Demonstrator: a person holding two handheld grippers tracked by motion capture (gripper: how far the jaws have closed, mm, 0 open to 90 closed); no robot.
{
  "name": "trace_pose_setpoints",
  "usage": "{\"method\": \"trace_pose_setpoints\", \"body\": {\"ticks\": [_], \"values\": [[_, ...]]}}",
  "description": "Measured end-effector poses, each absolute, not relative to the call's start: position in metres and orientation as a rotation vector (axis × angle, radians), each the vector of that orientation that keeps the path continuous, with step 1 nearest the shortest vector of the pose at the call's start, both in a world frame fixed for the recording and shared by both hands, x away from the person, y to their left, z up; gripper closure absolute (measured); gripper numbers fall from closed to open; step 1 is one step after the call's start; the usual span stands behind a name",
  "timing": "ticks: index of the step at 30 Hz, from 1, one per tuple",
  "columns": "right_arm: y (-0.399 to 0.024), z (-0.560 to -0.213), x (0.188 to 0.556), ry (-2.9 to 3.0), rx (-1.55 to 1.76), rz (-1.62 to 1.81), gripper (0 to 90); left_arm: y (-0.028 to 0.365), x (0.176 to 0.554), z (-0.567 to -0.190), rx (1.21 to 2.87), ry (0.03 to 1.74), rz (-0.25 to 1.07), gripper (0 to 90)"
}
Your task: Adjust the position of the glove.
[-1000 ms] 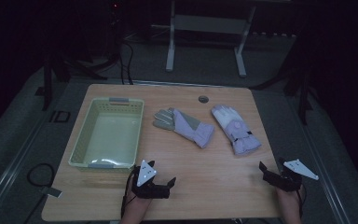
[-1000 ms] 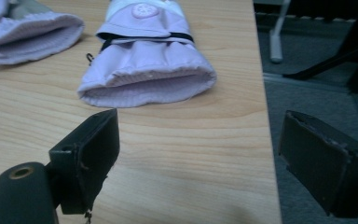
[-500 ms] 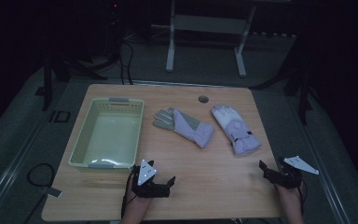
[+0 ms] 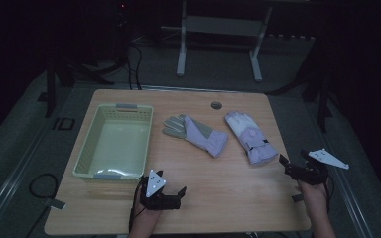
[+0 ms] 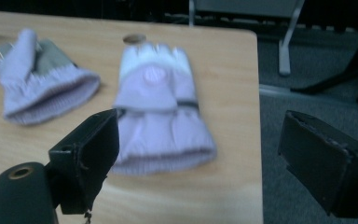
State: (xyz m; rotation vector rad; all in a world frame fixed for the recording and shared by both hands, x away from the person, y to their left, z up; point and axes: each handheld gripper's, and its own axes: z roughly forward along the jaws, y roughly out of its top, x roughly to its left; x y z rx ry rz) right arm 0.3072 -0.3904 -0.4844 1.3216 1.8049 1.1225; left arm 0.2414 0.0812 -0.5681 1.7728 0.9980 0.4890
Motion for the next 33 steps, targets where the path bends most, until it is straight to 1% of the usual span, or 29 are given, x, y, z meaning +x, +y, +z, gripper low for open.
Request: {"method": "trace_pose_setpoints", "body": {"ticks": [1,3,4,5,14,16,17,19,25,30,31,32,33], "values": [[-0.39,-0.484,0.307,1.805,1.322,1.122,12.4,0.081,0.241,-0.568,1.773,0.998,0.489,0.0],[-0.386,-0.463,0.313,1.8,1.278,1.139,12.4,0.08,0.241,-0.568,1.776,0.99,0.491,0.0],[-0.386,-0.463,0.313,1.8,1.278,1.139,12.4,0.08,0.241,-0.568,1.776,0.99,0.491,0.0],[-0.383,-0.452,0.316,1.804,1.255,1.166,12.4,0.08,0.241,-0.568,1.78,0.987,0.492,0.0],[-0.362,-0.411,0.33,1.762,1.207,1.221,10.4,0.081,0.241,-0.568,1.779,0.977,0.486,0.0],[-0.36,-0.407,0.332,1.762,1.204,1.216,10.5,0.081,0.241,-0.568,1.779,0.978,0.486,0.0],[-0.354,-0.399,0.336,1.785,1.204,1.182,14.0,0.081,0.241,-0.568,1.78,0.979,0.484,0.0],[-0.349,-0.393,0.339,1.823,1.182,1.213,11.3,0.081,0.241,-0.568,1.78,0.98,0.482,0.0],[-0.331,-0.381,0.349,1.888,1.133,1.243,11.3,0.08,0.241,-0.568,1.783,0.978,0.483,0.0],[-0.32,-0.377,0.358,1.94,1.108,1.232,14.1,0.08,0.241,-0.568,1.783,0.975,0.481,0.0],[-0.306,-0.374,0.366,1.997,1.061,1.232,15.2,0.08,0.241,-0.568,1.783,0.975,0.481,0.0],[-0.306,-0.374,0.366,1.997,1.061,1.232,15.2,0.08,0.241,-0.568,1.783,0.975,0.481,0.0],[-0.298,-0.373,0.371,2.02,1.042,1.233,17.4,0.08,0.241,-0.568,1.784,0.975,0.481,0.0]]}}
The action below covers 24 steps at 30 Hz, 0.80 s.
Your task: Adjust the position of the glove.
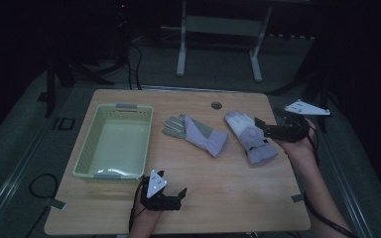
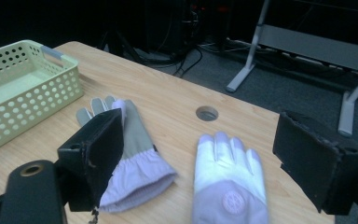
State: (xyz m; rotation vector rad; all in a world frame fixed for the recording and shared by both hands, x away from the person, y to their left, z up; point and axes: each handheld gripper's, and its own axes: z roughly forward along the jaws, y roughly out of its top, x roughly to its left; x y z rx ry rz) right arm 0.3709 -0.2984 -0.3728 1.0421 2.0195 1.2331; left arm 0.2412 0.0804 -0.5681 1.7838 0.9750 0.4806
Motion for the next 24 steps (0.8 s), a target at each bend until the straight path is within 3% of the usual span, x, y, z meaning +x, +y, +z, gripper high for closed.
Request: {"method": "trace_pose_setpoints", "body": {"ticks": [2,10,24], "values": [[-0.295,-0.372,0.372,2.022,1.036,1.237,22.2,0.08,0.241,-0.568,1.784,0.977,0.485,0.0],[-0.268,-0.379,0.386,2.096,0.978,1.227,24.8,0.08,0.241,-0.568,1.782,0.971,0.48,0.0],[-0.223,-0.421,0.42,2.305,0.978,1.148,32.0,0.081,0.241,-0.568,1.785,0.964,0.473,0.0]]}}
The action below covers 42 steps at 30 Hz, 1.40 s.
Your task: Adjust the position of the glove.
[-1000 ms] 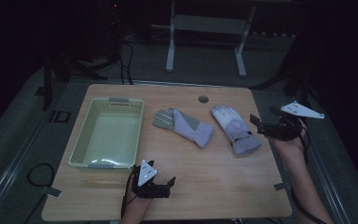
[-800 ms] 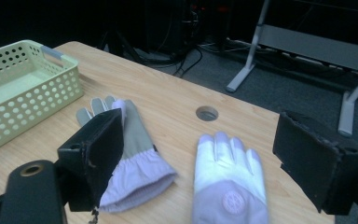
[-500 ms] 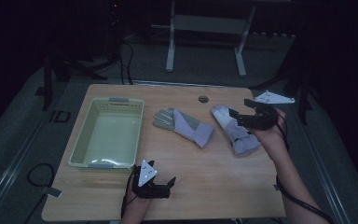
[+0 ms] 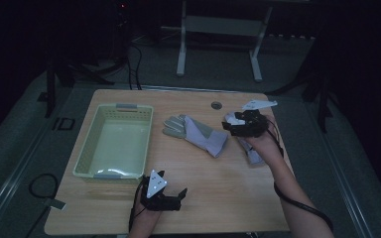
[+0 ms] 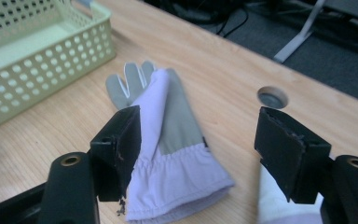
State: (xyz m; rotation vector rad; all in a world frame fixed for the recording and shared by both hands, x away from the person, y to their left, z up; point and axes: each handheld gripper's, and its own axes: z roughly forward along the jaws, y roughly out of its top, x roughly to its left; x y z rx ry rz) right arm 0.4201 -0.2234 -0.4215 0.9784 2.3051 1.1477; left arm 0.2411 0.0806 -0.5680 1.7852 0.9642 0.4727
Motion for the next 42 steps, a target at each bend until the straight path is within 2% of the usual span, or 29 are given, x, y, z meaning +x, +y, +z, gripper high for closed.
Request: {"method": "trace_pose_setpoints", "body": {"ticks": [4,5,8,9,12,14,24,29,37,42], "values": [[-0.213,-0.437,0.429,2.371,0.972,1.146,31.7,0.081,0.241,-0.568,1.786,0.963,0.471,0.0],[-0.208,-0.444,0.433,2.394,0.952,1.134,35.2,0.081,0.241,-0.568,1.786,0.962,0.471,0.0],[-0.204,-0.451,0.437,2.426,0.929,1.128,36.5,0.081,0.241,-0.568,1.787,0.961,0.472,0.0],[-0.199,-0.458,0.441,2.451,0.896,1.089,41.9,0.081,0.241,-0.568,1.789,0.961,0.469,0.0],[-0.195,-0.465,0.445,2.461,0.877,1.056,44.7,0.081,0.241,-0.568,1.789,0.96,0.468,0.0],[-0.191,-0.47,0.45,2.481,0.864,1.053,51.5,0.081,0.241,-0.568,1.789,0.96,0.467,0.0],[-0.169,-0.495,0.475,2.534,0.841,0.979,52.7,0.081,0.241,-0.568,1.785,0.958,0.467,0.0],[-0.164,-0.511,0.487,2.55,0.841,0.919,56.9,0.081,0.241,-0.568,1.784,0.958,0.464,0.0],[-0.156,-0.533,0.495,2.644,0.813,0.846,57.7,0.081,0.241,-0.568,1.785,0.957,0.464,0.0],[-0.158,-0.535,0.499,2.671,0.831,0.855,59.5,0.081,0.241,-0.568,1.785,0.959,0.466,0.0]]}}
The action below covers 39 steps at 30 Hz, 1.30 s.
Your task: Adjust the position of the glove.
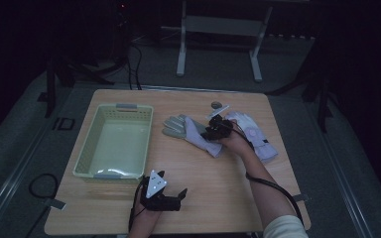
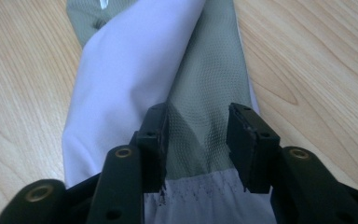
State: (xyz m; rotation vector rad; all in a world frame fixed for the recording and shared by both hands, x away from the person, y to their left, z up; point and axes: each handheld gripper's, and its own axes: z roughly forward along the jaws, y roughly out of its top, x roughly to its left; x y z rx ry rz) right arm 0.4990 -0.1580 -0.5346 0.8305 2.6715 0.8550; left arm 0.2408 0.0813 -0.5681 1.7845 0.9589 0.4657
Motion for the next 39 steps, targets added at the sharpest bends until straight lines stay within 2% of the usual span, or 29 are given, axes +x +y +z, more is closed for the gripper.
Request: {"method": "trace_pose_setpoints", "body": {"ticks": [7,10,13,18,26,39], "values": [[-0.153,-0.536,0.493,2.647,0.792,0.808,66.0,0.081,0.241,-0.568,1.787,0.962,0.463,0.0],[-0.15,-0.536,0.491,2.636,0.785,0.783,73.4,0.081,0.241,-0.568,1.788,0.962,0.463,0.0],[-0.146,-0.535,0.489,2.631,0.801,0.747,76.8,0.081,0.241,-0.568,1.788,0.963,0.46,0.0],[-0.147,-0.532,0.486,2.574,0.946,0.784,86.7,0.081,0.241,-0.568,1.79,0.963,0.46,0.0],[-0.156,-0.516,0.466,2.381,1.178,0.931,87.9,0.081,0.242,-0.568,1.791,0.968,0.457,0.0],[-0.178,-0.475,0.412,2.07,1.453,1.129,87.9,0.081,0.241,-0.568,1.787,0.969,0.462,0.0]]}}
